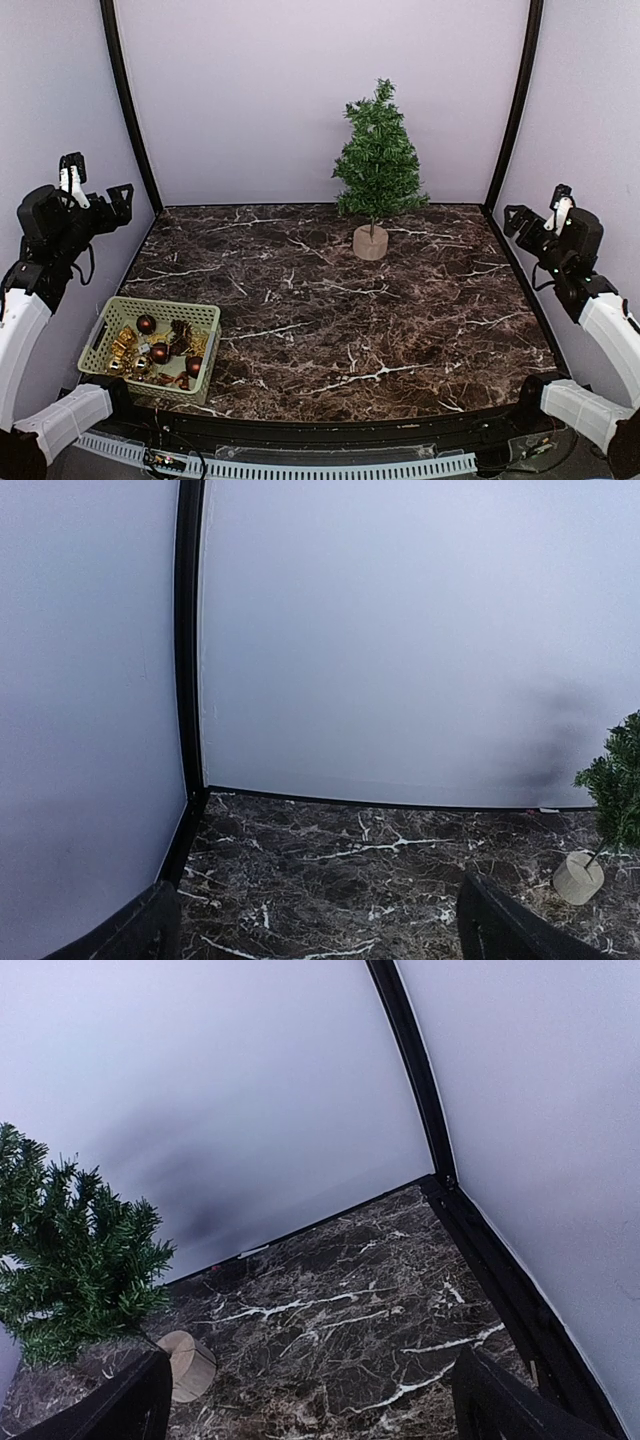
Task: Decorate the small christmas tree
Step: Pick up the light string from the bin.
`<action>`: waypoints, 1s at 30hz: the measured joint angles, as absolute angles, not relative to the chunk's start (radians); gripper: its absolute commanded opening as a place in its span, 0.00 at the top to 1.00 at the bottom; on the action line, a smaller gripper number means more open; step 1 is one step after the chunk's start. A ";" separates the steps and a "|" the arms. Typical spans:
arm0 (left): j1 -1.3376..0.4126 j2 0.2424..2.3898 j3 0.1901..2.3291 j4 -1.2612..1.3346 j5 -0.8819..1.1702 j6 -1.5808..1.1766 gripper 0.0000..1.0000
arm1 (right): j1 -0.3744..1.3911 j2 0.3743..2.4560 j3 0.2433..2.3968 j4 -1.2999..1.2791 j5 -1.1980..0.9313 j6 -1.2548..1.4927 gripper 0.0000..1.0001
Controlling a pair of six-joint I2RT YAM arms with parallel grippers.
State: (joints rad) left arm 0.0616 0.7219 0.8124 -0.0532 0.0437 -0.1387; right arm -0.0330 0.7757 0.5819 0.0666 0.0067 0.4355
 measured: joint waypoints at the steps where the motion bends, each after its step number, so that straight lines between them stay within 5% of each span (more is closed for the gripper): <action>1: 0.062 0.723 0.812 -0.053 0.039 -0.139 0.01 | -0.033 0.776 0.582 0.064 0.009 0.434 0.01; 14: 0.062 0.768 0.806 -0.059 -0.096 -0.155 0.02 | -0.034 0.795 0.596 0.058 -0.047 0.413 0.01; 18: 0.062 0.773 0.788 -0.063 -0.057 -0.163 0.12 | -0.032 0.840 0.612 0.055 -0.128 0.402 0.04; 30: -0.121 0.815 0.741 -0.391 0.084 -0.438 0.20 | 0.145 0.894 0.580 0.089 -0.209 0.429 0.03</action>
